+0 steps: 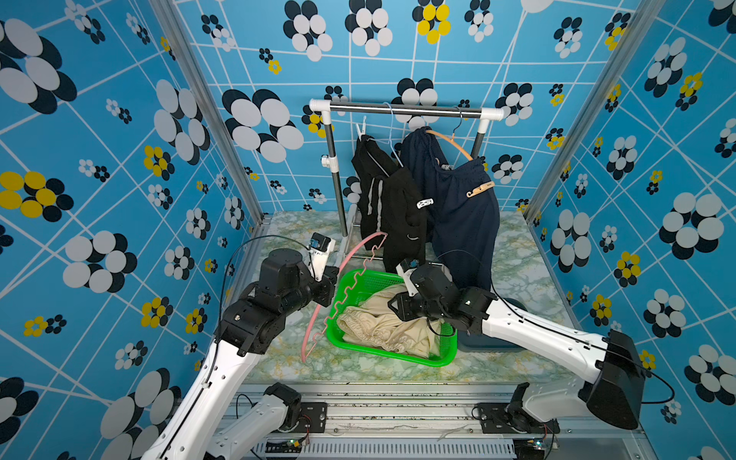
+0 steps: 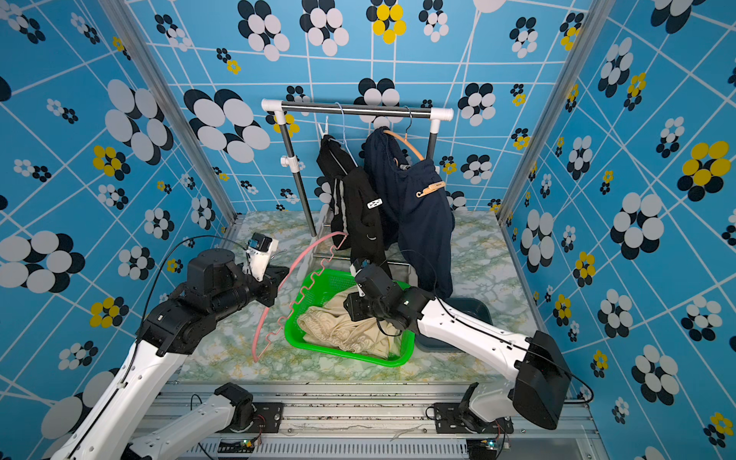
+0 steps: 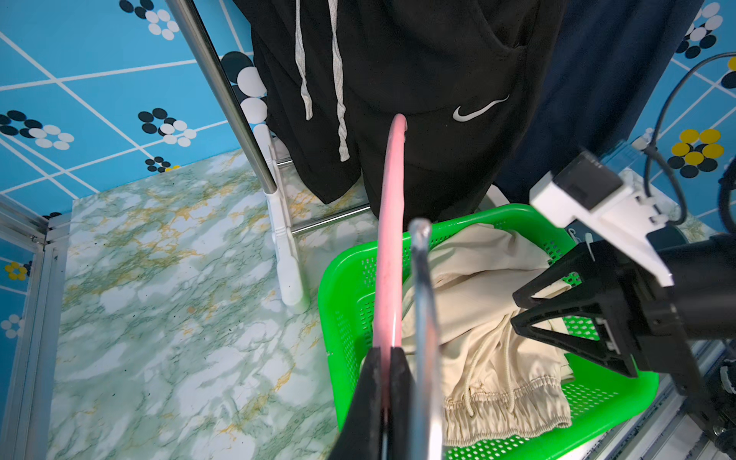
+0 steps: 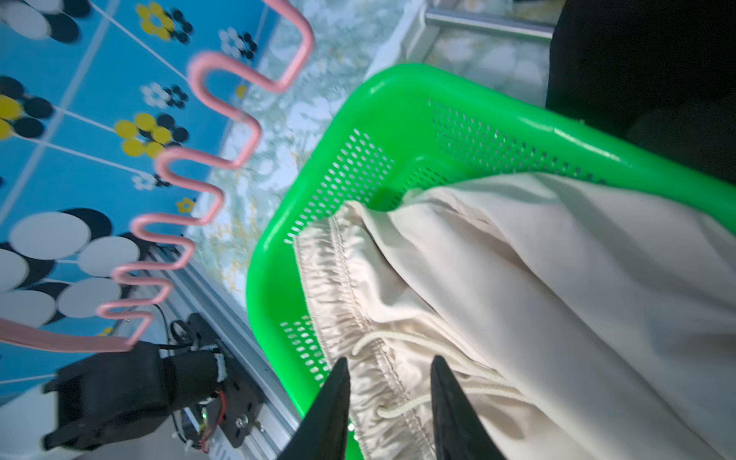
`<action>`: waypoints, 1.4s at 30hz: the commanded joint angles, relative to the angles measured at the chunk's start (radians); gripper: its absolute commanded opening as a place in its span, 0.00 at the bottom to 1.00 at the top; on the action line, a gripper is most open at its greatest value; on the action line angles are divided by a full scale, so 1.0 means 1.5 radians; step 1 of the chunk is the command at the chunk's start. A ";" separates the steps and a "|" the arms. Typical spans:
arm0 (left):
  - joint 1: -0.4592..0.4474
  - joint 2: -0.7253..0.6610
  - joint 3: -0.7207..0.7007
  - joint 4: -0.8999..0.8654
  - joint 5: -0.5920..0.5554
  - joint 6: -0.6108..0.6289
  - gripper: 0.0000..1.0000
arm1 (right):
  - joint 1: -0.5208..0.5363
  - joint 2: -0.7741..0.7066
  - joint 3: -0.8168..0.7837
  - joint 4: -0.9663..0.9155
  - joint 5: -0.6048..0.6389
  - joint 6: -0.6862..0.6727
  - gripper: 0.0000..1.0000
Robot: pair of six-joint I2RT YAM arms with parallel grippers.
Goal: Remove the clothespins securing shorts to the hanger
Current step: Place the shorts in the basket, then adjust the hanger.
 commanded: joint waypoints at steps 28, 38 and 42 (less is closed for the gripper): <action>-0.042 0.027 -0.049 0.156 0.155 0.008 0.00 | -0.038 0.039 0.058 0.359 -0.074 0.234 0.58; -0.060 0.083 -0.037 0.218 0.184 -0.003 0.00 | -0.063 0.061 0.005 0.492 -0.139 0.340 0.26; -0.061 0.100 -0.031 0.224 0.208 -0.008 0.00 | -0.075 0.067 -0.022 0.549 -0.151 0.388 0.09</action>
